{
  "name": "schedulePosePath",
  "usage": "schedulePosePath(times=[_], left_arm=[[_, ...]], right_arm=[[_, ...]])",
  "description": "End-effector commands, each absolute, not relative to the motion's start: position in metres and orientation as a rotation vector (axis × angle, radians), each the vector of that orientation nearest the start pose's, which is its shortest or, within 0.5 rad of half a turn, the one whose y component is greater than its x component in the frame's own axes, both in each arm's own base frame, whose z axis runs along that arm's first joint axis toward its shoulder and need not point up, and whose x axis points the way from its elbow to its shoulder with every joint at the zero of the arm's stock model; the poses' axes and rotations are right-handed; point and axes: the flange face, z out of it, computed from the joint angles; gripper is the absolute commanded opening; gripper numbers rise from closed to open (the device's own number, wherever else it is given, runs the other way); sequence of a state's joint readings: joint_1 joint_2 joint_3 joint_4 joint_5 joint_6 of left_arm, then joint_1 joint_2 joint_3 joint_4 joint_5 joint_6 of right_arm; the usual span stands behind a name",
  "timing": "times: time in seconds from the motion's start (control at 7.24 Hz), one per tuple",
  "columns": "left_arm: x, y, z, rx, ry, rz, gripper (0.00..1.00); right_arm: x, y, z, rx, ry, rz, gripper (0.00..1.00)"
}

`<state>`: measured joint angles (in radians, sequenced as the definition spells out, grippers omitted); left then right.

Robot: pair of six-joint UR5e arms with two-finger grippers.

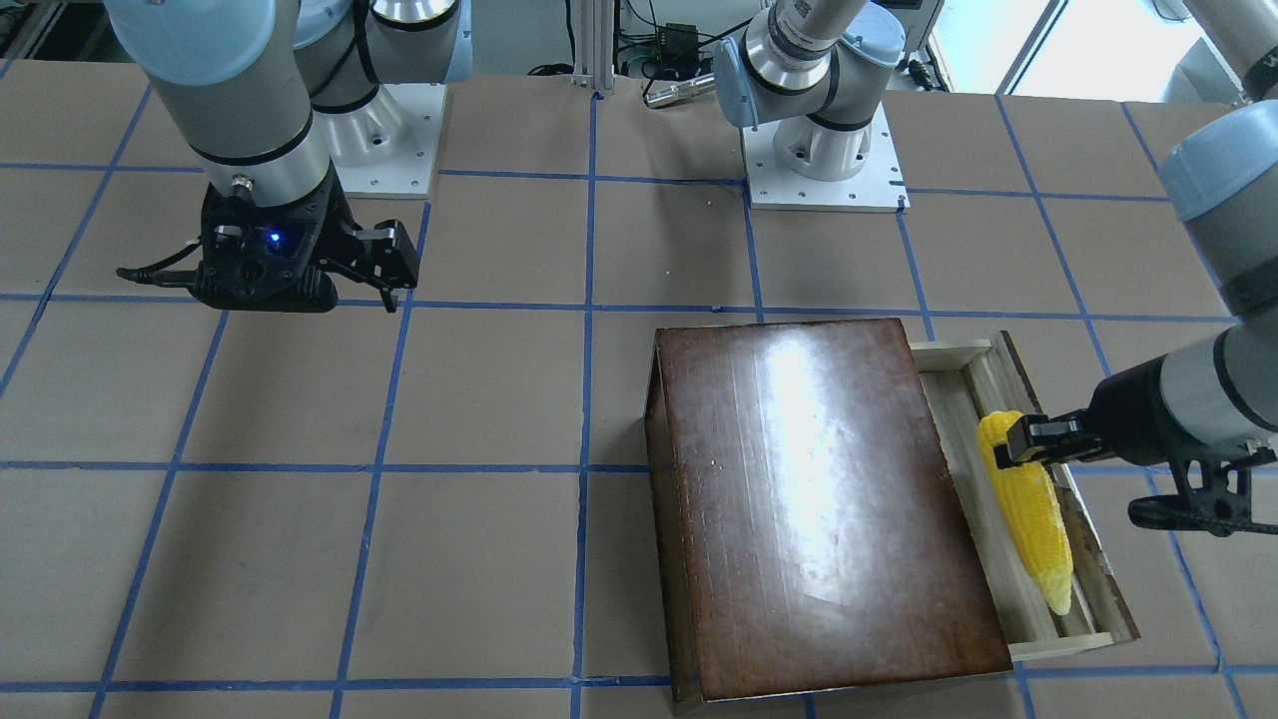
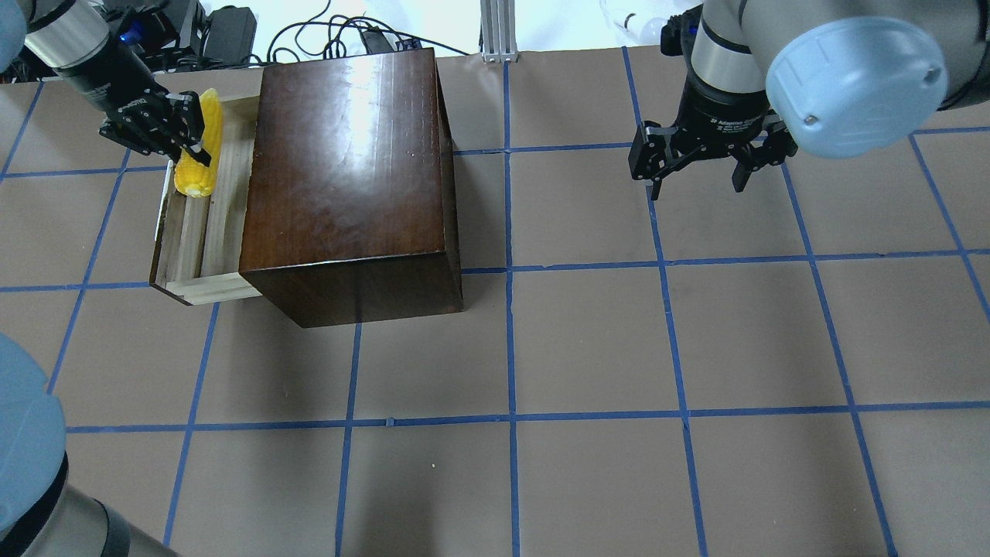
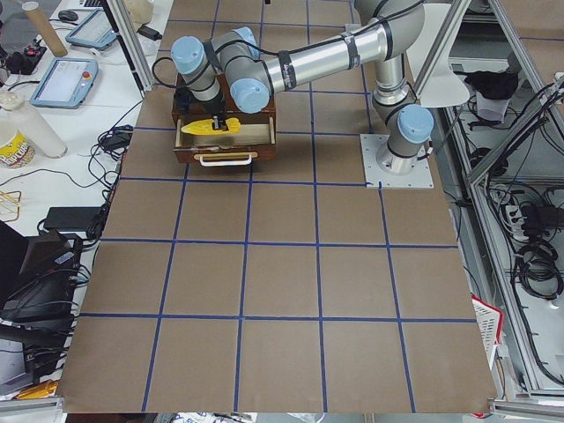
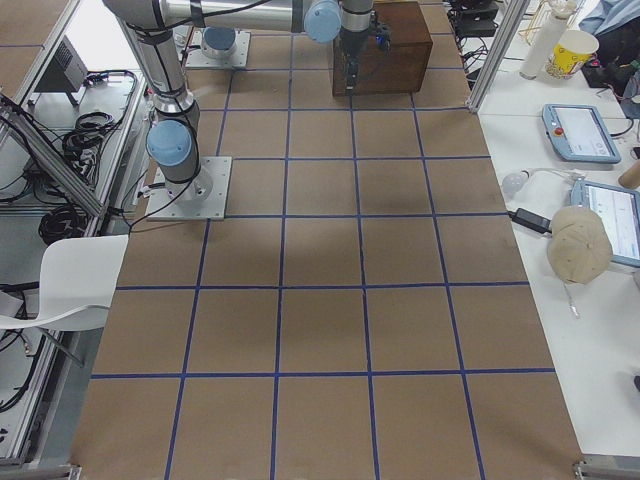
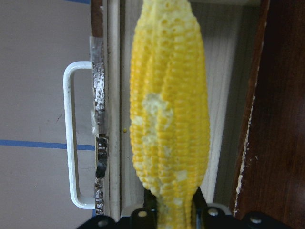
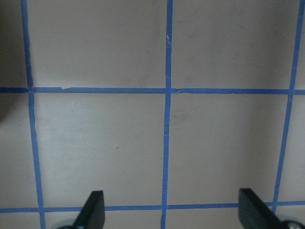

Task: Open drawer and put corn inside
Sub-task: 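Carry the corn cob with the left gripper over the open drawer, then lower the corn into the drawer and open the left gripper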

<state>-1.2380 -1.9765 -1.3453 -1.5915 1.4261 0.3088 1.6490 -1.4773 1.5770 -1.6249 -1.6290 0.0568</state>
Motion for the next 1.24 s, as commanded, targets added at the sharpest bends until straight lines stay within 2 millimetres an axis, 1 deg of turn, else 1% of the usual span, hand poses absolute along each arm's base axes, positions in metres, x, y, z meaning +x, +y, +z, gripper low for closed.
schedulePosePath(times=[0.0,0.14,0.28,0.41,0.55,0.69,0.83,1.11], left_arm=[[0.064,-0.638,0.336,-0.054,3.344,0.319,0.00],[0.064,-0.638,0.334,-0.057,3.344,0.322,0.00],[0.066,-0.643,0.332,-0.052,3.342,0.292,0.09],[0.068,-0.649,0.323,-0.051,3.342,0.276,0.25],[0.069,-0.653,0.318,-0.064,3.346,0.267,0.61],[0.067,-0.656,0.323,-0.099,3.390,0.234,0.81],[0.066,-0.656,0.326,-0.101,3.389,0.224,1.00],[0.068,-0.650,0.344,-0.103,3.375,0.196,1.00]], right_arm=[[0.168,-0.513,0.443,-0.037,3.202,0.067,1.00],[0.168,-0.513,0.443,-0.037,3.202,0.067,1.00],[0.168,-0.513,0.443,-0.037,3.203,0.067,1.00],[0.168,-0.514,0.443,-0.037,3.203,0.065,1.00],[0.168,-0.513,0.443,-0.037,3.203,0.067,1.00],[0.168,-0.513,0.443,-0.037,3.203,0.065,1.00],[0.168,-0.514,0.443,-0.037,3.203,0.065,1.00],[0.168,-0.514,0.443,-0.037,3.203,0.065,1.00]])
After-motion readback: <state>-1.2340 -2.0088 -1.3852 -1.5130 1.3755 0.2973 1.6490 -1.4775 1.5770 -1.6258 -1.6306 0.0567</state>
